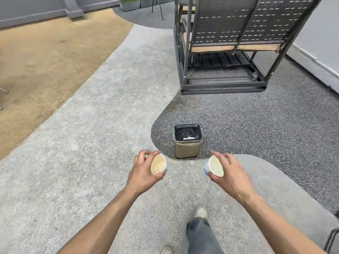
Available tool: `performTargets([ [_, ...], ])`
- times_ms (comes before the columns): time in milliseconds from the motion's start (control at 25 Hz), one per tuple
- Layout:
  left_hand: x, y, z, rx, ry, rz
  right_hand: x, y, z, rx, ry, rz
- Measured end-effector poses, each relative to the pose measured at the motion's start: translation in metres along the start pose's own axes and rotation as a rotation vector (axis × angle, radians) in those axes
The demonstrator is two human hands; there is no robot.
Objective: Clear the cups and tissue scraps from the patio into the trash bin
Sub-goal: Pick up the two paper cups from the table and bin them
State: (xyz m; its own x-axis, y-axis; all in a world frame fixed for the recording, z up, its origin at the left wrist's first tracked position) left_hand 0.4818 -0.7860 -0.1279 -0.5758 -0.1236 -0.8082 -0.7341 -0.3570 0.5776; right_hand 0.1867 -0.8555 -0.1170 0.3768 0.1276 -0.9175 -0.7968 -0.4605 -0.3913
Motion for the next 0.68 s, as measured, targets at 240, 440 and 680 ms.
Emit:
performTargets([
  [240, 0.033, 0.043, -0.140, -0.011, -0.023, -0.034, 0.010, 0.070, -0.134, -0.003, -0.012, -0.026],
  [440, 0.067, 0.094, -0.256, -0.098, -0.072, -0.051, 0.010, 0.135, -0.254, -0.018, -0.088, -0.060],
  [680, 0.098, 0.102, -0.359, -0.184, -0.134, -0.093, 0.024, 0.188, -0.356, 0.016, -0.145, -0.073],
])
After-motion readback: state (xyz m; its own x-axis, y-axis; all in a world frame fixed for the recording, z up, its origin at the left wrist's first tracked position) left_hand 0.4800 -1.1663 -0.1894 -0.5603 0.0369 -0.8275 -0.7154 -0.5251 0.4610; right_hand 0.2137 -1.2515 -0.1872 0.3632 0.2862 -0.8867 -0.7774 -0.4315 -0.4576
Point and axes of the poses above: each hand's wrist, its own z-axis away from the middle knuckle, its own x-axis out of the palm, y = z × x, the point moved 7 cm from there along -z, towards the middle knuckle, and after that the axes turned 12 degrees about -x, right-handed, at the moved point
